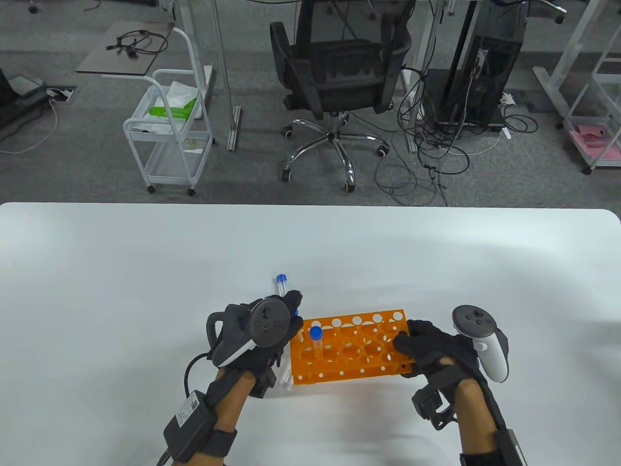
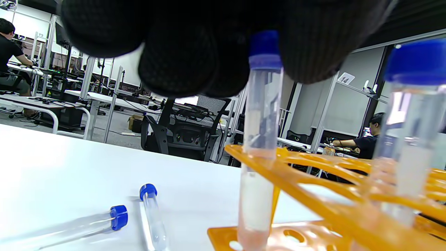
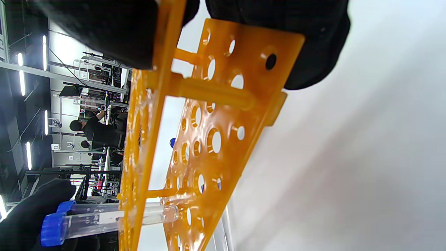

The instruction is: Insert test tubes into test tube rack (6 test tubes)

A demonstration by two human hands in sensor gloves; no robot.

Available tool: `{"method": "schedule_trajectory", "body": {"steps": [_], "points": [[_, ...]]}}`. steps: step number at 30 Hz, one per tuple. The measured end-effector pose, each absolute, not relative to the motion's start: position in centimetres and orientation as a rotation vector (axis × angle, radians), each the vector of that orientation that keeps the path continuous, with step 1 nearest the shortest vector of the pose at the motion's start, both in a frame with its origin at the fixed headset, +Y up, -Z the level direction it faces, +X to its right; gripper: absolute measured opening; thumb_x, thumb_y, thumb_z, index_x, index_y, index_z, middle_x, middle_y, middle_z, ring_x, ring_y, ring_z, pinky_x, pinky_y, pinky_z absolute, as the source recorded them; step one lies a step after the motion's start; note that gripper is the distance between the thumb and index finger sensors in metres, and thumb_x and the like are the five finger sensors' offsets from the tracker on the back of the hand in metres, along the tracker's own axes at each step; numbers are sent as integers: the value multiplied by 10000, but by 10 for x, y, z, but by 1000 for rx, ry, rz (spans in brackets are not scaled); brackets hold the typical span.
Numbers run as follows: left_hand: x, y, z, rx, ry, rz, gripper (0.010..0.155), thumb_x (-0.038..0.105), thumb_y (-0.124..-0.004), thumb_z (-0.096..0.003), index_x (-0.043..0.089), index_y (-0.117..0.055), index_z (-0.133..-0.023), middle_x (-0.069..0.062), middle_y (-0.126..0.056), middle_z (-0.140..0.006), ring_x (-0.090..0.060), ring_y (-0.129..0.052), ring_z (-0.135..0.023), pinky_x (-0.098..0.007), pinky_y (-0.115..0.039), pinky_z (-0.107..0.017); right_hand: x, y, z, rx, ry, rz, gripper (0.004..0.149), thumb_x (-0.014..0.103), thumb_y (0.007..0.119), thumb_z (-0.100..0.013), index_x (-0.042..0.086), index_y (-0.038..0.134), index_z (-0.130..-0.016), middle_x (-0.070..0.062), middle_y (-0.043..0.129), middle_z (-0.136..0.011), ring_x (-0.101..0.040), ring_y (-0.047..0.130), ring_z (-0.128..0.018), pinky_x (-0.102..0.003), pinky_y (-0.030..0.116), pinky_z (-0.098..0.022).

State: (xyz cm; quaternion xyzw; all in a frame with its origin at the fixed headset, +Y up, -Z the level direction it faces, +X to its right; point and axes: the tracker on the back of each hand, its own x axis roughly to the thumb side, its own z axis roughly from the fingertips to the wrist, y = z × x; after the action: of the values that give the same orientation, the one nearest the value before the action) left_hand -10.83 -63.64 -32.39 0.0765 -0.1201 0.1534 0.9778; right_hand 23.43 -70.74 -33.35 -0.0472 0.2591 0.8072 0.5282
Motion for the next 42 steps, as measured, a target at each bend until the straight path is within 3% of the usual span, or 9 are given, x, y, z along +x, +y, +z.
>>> {"method": "schedule_trajectory", "body": {"steps": [6,14,24,30,37,42], "points": [[-105,-635,-322,150,-256,309,549,490,-839,-405,297,-780,-915,-32,-970,-783,-196,-996,-512,-473,-811,-448,234,-707,-333,-111,616,1925,599,443,809,-480,143,532,-918,-180,404,-1115,-446,821,-878,-520,850,-554],[-118,-635,-323,138,-223,385,619,589,-725,-408,295,-742,-952,-61,-926,-853,-233,-979,-596,-500,-785,-485,236,-707,-334,-116,613,1918,598,441,809,-481,141,533,-918,-181,404,-1115,-447,822,-876,-522,850,-554],[-157,-644,-331,142,-69,499,662,623,-690,-401,287,-732,-970,-82,-830,-971,-276,-902,-789,-557,-724,-578,239,-706,-333,-129,599,1910,596,437,812,-479,138,538,-915,-186,406,-1113,-453,823,-872,-525,850,-549],[-176,-669,-342,-25,11,553,648,579,-712,-437,304,-642,-1019,-79,-717,-1064,-272,-812,-920,-539,-709,-623,242,-706,-332,-136,585,1908,598,436,812,-479,135,536,-915,-189,407,-1111,-453,822,-872,-526,850,-547],[-187,-694,-349,-150,103,523,653,553,-741,-436,293,-629,-1025,-90,-681,-1082,-282,-795,-927,-535,-707,-628,249,-706,-332,-152,573,1902,597,435,812,-479,135,536,-915,-188,406,-1112,-455,820,-872,-529,848,-548],[-190,-708,-344,-336,242,406,678,580,-740,-439,350,-572,-1055,-130,-620,-1115,-317,-772,-932,-541,-703,-622,255,-707,-332,-167,564,1894,597,434,814,-479,134,537,-915,-188,407,-1111,-456,821,-872,-529,848,-547]]}}
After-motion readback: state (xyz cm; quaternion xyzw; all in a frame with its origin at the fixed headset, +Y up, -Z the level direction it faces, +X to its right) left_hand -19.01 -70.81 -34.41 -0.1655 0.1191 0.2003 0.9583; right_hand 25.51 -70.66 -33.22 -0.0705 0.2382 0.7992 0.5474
